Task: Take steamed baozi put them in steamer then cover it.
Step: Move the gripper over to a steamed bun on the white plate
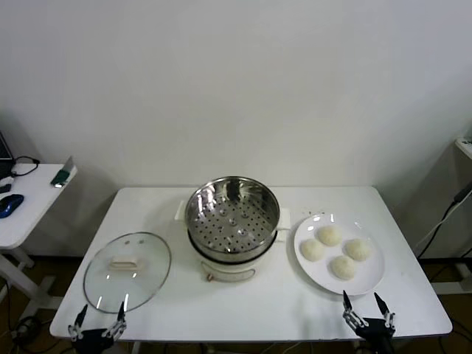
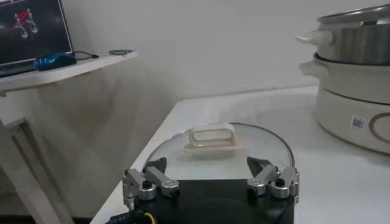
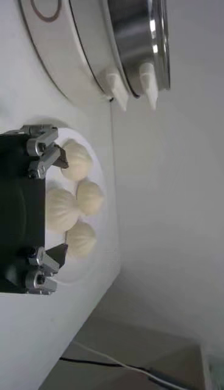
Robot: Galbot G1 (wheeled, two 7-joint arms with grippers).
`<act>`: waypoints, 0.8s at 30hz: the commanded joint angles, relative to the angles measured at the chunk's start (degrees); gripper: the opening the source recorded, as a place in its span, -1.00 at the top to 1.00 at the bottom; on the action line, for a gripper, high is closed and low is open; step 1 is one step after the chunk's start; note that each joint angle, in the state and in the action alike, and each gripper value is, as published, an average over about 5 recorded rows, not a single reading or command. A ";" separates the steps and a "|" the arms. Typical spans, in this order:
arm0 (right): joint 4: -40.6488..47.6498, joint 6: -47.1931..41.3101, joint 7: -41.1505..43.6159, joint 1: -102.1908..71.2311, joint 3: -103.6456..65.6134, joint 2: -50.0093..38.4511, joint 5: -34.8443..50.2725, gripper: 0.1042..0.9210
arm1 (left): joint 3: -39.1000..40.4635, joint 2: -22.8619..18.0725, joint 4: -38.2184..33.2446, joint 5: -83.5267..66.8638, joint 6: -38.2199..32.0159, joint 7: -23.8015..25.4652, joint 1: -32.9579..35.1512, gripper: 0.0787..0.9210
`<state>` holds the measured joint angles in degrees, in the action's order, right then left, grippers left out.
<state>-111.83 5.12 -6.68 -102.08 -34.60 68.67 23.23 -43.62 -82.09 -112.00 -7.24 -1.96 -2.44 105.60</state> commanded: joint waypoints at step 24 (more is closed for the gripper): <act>22.83 -21.27 41.99 77.24 46.75 -47.12 -16.21 -0.76 | 0.66 0.31 -0.68 1.92 -0.19 0.72 -0.47 -0.77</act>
<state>-97.74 -15.10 12.30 -54.00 -12.18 38.71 13.03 -42.77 -81.72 -112.98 -5.72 -1.88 -1.75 105.19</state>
